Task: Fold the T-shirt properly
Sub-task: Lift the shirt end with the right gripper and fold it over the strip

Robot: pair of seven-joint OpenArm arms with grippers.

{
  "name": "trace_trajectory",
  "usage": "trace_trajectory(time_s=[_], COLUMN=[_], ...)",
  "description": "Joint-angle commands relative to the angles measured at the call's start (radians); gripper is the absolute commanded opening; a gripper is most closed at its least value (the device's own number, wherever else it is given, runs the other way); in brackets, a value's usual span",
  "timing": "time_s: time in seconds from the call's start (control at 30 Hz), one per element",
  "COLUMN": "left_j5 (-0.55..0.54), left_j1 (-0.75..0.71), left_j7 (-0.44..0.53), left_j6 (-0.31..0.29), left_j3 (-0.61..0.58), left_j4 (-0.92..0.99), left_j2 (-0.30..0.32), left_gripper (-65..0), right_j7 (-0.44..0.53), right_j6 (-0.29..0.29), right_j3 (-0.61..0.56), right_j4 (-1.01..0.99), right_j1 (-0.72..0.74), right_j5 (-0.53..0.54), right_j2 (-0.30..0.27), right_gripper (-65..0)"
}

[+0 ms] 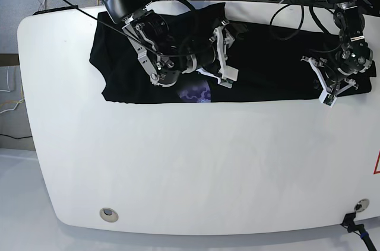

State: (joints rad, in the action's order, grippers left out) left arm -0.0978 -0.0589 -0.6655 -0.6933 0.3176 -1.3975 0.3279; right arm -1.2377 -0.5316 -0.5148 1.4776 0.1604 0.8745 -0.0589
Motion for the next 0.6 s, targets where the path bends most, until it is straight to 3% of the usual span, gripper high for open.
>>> trace_trajectory(time_s=[0.0, 0.13, 0.23, 0.57], left_j5=[0.013, 0.013, 0.013, 0.014], left_j1=[0.003, 0.003, 0.006, 0.015], left_j7=[-0.03, -0.03, -0.03, -0.03], left_j6=[-0.005, -0.005, -0.005, -0.005], left_j3=[-0.001, -0.001, -0.001, -0.001], left_j4=[-0.006, -0.006, -0.006, -0.006], left_j2=[0.012, 0.012, 0.012, 0.012], left_gripper=[-65.0, -65.0, -65.0, -65.0], right_j7=[0.013, 0.011, 0.011, 0.036], right_j6=[0.0, 0.001, 0.001, 0.001], right_j3=[0.003, 0.009, 0.083, 0.307], right_j4=[0.019, 0.021, 0.047, 0.168], right_j1=[0.021, 0.041, 0.063, 0.083], right_j5=[0.015, 0.015, 0.01, 0.005], right_j2=[0.009, 0.018, 0.014, -0.058], right_gripper=[-26.5, -26.5, -26.5, -26.5])
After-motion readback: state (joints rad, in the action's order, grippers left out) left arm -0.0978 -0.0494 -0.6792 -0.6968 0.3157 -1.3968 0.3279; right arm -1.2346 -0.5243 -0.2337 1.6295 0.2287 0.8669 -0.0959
